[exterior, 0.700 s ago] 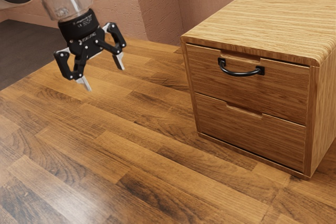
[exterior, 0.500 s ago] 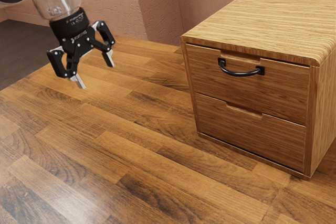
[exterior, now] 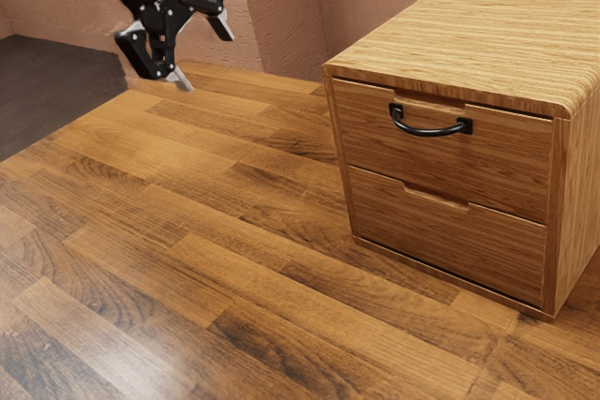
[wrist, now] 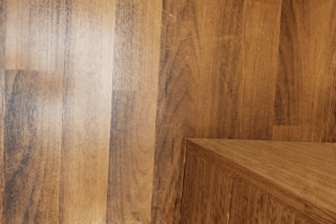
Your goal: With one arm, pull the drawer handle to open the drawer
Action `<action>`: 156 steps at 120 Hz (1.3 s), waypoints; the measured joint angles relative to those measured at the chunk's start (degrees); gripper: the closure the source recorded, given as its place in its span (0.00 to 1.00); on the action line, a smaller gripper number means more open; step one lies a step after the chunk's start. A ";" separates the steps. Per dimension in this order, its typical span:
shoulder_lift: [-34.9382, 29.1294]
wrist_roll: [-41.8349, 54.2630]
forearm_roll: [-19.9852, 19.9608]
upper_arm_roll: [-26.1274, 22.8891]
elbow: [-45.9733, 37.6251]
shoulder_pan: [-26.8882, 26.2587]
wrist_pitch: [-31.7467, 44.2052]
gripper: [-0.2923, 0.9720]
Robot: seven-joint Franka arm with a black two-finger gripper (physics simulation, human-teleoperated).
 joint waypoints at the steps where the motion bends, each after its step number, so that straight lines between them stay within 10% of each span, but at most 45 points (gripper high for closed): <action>1: 0.04 -0.12 0.06 -0.33 -0.01 -0.92 0.26 0.25; 23: 0.09 -2.84 1.99 -3.03 -1.98 -17.90 6.25 0.25; 95: -4.90 -8.24 7.61 -2.95 -26.32 -14.74 37.54 0.33; 156: -3.19 -9.89 7.10 -3.12 -31.48 -17.77 47.57 0.39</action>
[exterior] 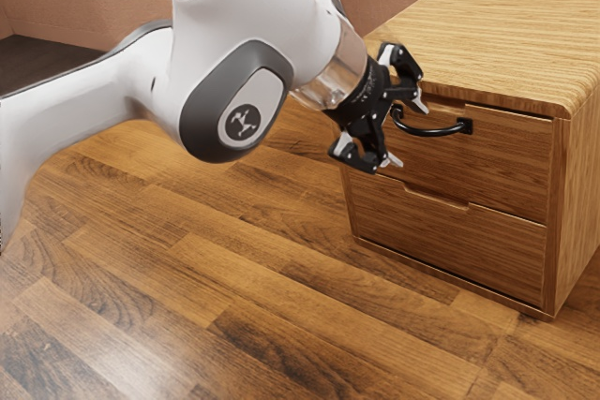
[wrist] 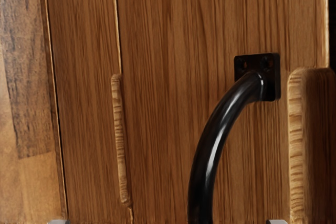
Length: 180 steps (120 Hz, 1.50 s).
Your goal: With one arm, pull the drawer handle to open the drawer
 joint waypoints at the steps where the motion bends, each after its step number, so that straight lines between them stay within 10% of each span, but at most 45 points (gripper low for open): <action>1: 0.00 -0.02 0.00 0.00 -0.07 -0.06 0.08 0.39; 180: -1.12 2.30 -0.18 0.17 -1.04 -0.08 -5.64 0.75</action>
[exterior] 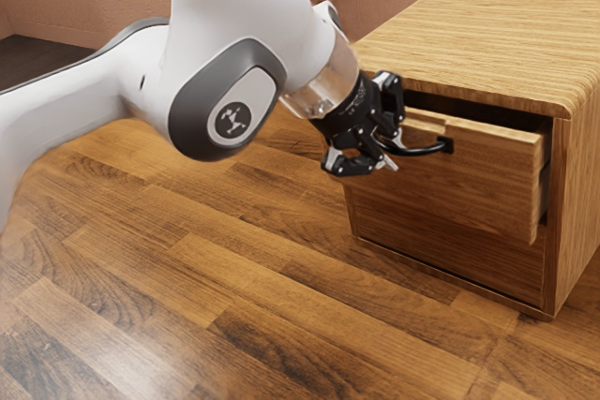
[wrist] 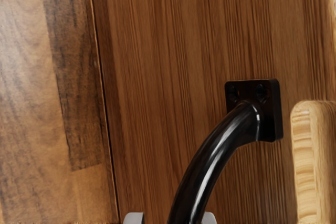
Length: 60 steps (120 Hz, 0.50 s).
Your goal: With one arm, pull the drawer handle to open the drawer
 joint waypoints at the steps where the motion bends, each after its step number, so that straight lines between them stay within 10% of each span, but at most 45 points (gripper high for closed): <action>1: -0.11 0.01 -0.01 0.00 -0.11 -0.01 -0.04 0.75; 60: -4.09 0.39 -0.31 0.11 -4.21 -0.99 -1.19 0.76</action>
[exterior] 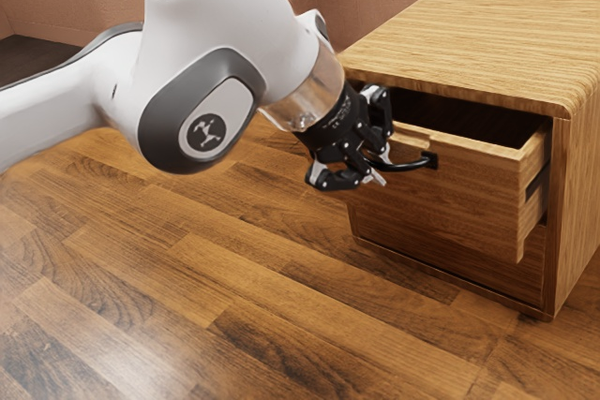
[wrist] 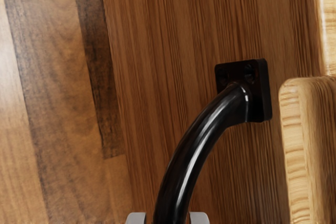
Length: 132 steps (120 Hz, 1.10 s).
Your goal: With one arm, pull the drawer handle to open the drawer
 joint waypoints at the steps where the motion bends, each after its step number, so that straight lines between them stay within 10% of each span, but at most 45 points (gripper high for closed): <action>1: -0.16 0.00 -0.02 0.01 -0.15 -0.02 -0.02 0.76; 132: -16.44 0.14 -1.61 1.23 -15.56 -3.93 -0.85 0.79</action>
